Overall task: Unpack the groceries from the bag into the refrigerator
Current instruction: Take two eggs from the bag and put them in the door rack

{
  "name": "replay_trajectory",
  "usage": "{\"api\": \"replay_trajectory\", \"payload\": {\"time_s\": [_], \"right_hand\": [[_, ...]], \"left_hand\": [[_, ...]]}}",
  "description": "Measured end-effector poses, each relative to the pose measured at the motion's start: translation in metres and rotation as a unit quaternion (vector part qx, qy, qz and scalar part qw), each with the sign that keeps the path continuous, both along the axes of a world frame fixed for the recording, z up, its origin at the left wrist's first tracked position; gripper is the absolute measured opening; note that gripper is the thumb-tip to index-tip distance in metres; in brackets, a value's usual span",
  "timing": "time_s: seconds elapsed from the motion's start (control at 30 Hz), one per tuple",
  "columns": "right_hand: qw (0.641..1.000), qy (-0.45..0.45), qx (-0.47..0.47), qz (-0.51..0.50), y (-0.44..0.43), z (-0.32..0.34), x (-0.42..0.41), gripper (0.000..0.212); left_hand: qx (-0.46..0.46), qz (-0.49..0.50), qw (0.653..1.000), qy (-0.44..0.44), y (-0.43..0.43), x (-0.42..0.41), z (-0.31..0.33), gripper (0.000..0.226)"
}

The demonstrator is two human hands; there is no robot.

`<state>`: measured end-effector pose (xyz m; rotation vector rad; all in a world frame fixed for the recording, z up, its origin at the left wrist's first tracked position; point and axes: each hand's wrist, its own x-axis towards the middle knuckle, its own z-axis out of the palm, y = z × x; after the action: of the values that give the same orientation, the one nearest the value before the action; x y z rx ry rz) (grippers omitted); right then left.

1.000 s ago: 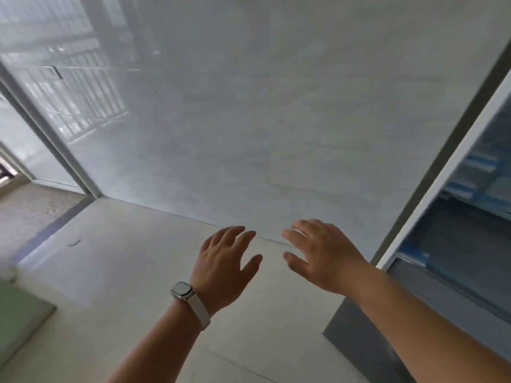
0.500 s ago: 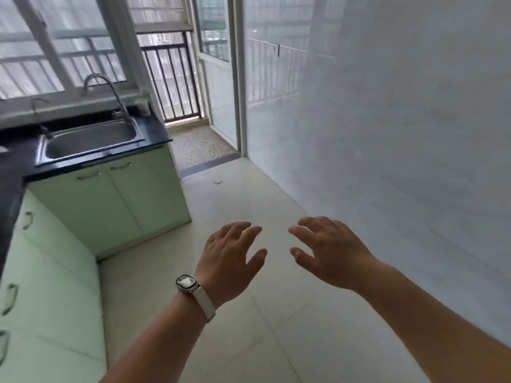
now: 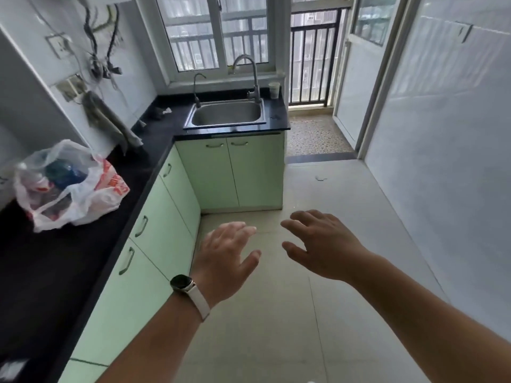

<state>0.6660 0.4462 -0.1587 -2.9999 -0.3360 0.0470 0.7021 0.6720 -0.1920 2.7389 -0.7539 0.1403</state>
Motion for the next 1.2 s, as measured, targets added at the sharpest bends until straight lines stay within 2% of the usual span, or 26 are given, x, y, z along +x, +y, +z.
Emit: {"api": "replay_trajectory", "payload": {"time_s": [0.2, 0.37, 0.53, 0.83, 1.2], "right_hand": [[0.995, -0.004, 0.018, 0.097, -0.005, 0.011, 0.068, 0.07], [0.983, -0.021, 0.028, 0.18, 0.001, 0.011, 0.117, 0.056], [0.968, -0.016, 0.051, 0.247, 0.037, 0.009, 0.151, 0.055], [0.938, -0.011, 0.036, 0.346, 0.158, -0.003, 0.2, 0.056], [0.937, 0.005, 0.006, 0.348, 0.353, -0.006, 0.278, 0.055]], "left_hand": [[0.022, 0.084, 0.996, -0.011, -0.011, 0.034, 0.012, 0.059], [0.027, 0.16, 0.986, -0.027, -0.006, 0.051, 0.02, 0.057], [0.029, 0.242, 0.969, -0.034, 0.028, 0.048, 0.023, 0.056], [0.025, 0.339, 0.94, -0.04, 0.137, 0.054, 0.012, 0.057], [0.013, 0.354, 0.934, -0.04, 0.325, 0.124, -0.009, 0.052]]}}
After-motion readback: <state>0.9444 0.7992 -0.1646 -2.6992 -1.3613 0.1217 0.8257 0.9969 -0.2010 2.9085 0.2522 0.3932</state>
